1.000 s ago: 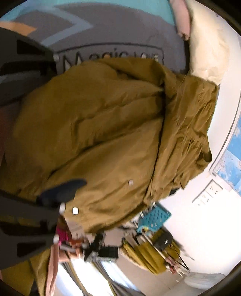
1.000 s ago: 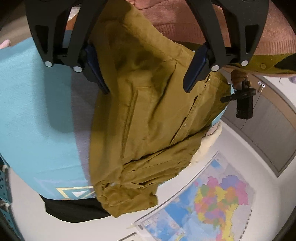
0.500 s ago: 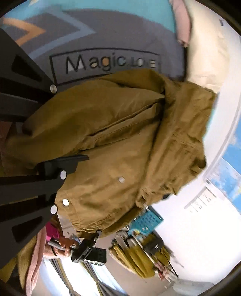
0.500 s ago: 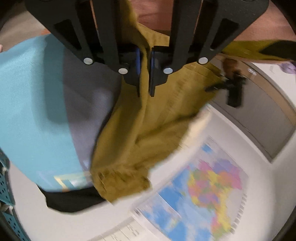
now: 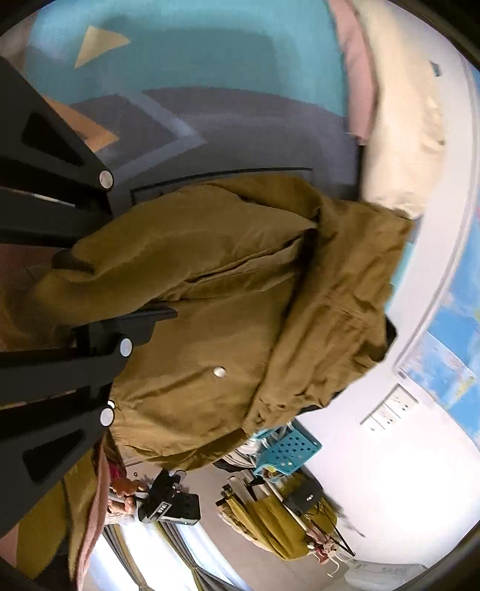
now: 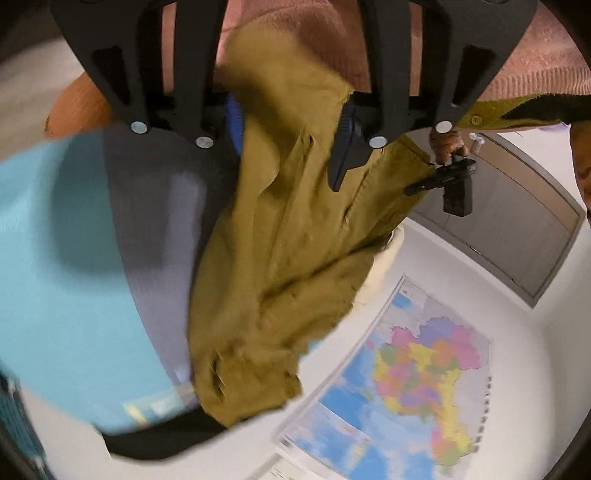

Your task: Fold large clothes

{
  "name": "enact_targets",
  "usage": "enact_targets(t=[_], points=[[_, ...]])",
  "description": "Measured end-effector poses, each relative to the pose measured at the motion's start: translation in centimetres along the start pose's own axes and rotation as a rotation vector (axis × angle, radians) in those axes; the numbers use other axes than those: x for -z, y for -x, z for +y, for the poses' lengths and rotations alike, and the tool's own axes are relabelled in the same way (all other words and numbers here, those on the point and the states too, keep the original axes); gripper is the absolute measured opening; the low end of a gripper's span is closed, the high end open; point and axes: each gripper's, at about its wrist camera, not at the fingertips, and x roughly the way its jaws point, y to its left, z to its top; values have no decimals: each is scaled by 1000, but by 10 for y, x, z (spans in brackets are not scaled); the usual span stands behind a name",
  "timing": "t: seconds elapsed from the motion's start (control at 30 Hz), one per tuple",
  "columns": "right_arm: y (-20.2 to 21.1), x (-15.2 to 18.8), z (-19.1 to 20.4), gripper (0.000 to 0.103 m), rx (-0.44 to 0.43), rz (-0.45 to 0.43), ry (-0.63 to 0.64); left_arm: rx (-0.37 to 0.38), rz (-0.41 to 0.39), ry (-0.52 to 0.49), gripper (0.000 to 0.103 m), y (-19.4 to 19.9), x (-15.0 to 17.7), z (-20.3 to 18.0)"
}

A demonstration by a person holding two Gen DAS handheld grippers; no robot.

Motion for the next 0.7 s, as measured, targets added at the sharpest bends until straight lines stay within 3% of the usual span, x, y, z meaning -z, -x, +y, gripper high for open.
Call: enact_targets(t=[0.13,0.2,0.23,0.33,0.37,0.4,0.57,0.7], points=[[-10,20,-2,73,-29,64,-4,30,33,22,16,-7,6,15],[-21,28,-6,76,-33,96,-9,34,46,13,23,-10,9,17],[-27,32,-9,73,-47,102,-27,33,60,9,27,-13,10,17],[-30,38,-3,38,-114,109,-12,30,82,0,26,-22,13,15],[-26,39,7,27,-137,93,24,30,79,-7,24,-24,12,11],[-22,38,15,19,-141,76,52,18,70,-18,14,-21,12,8],[5,15,63,10,-149,-19,173,15,-59,-94,11,4,8,-11],[19,-10,90,7,-153,-114,230,39,-114,-120,11,18,-5,-21]])
